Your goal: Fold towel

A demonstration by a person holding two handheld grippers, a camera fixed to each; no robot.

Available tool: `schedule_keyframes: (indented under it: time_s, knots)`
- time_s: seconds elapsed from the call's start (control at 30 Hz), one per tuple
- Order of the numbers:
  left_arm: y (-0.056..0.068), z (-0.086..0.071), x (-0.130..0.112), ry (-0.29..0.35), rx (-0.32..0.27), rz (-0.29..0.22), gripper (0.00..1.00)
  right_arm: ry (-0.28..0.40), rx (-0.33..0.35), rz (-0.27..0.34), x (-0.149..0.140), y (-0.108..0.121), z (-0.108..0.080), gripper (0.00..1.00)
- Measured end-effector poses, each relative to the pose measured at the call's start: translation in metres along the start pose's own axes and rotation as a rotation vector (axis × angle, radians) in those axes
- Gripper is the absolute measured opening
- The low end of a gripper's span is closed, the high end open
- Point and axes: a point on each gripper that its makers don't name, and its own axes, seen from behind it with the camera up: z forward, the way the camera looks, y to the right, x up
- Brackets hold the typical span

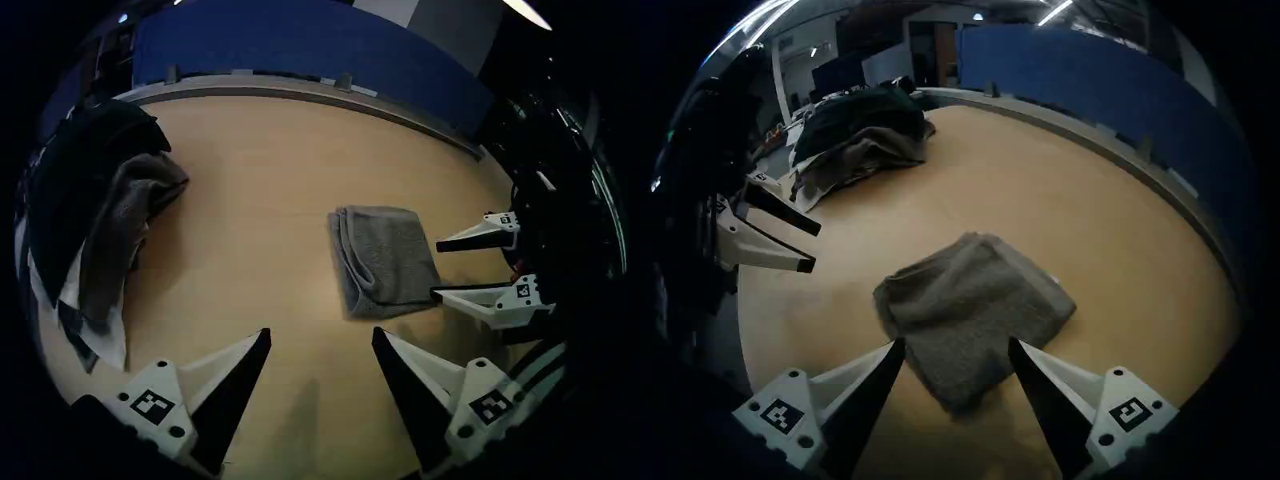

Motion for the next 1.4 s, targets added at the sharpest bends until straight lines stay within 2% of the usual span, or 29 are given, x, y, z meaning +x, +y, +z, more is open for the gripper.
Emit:
schedule_keyframes:
  time_s: [0.17, 0.37, 0.6, 0.73, 0.97, 1.1, 1.23, 1.4]
  knots:
    - [0.002, 0.001, 0.002, 0.001, -0.001, 0.007, 0.94, -0.013, -0.016, 0.029, -0.013, 0.003, -0.003, 1.0]
    - [0.003, 0.001, 0.002, 0.002, 0.0, 0.008, 0.94, -0.04, -0.037, 0.029, -0.028, 0.004, -0.005, 1.0]
    - [0.004, 0.0, 0.004, 0.004, 0.0, 0.008, 0.94, -0.079, -0.044, 0.009, -0.045, 0.003, -0.006, 0.88]
    - [0.005, 0.0, 0.005, 0.006, -0.002, 0.007, 0.94, -0.09, -0.04, 0.019, -0.05, 0.0, -0.005, 0.77]
    - [0.005, 0.001, 0.005, 0.008, -0.004, 0.003, 0.94, -0.108, -0.022, 0.061, -0.057, -0.007, 0.0, 0.49]
    - [0.005, 0.0, 0.005, 0.008, -0.003, 0.004, 0.94, -0.116, -0.021, 0.085, -0.059, -0.007, 0.002, 0.42]
    - [0.004, 0.001, 0.005, 0.008, -0.002, 0.005, 0.94, -0.123, -0.023, 0.098, -0.062, -0.006, 0.002, 0.2]
    - [0.004, 0.001, 0.006, 0.007, -0.002, 0.006, 0.94, -0.123, -0.026, 0.105, -0.063, -0.005, 0.003, 0.08]
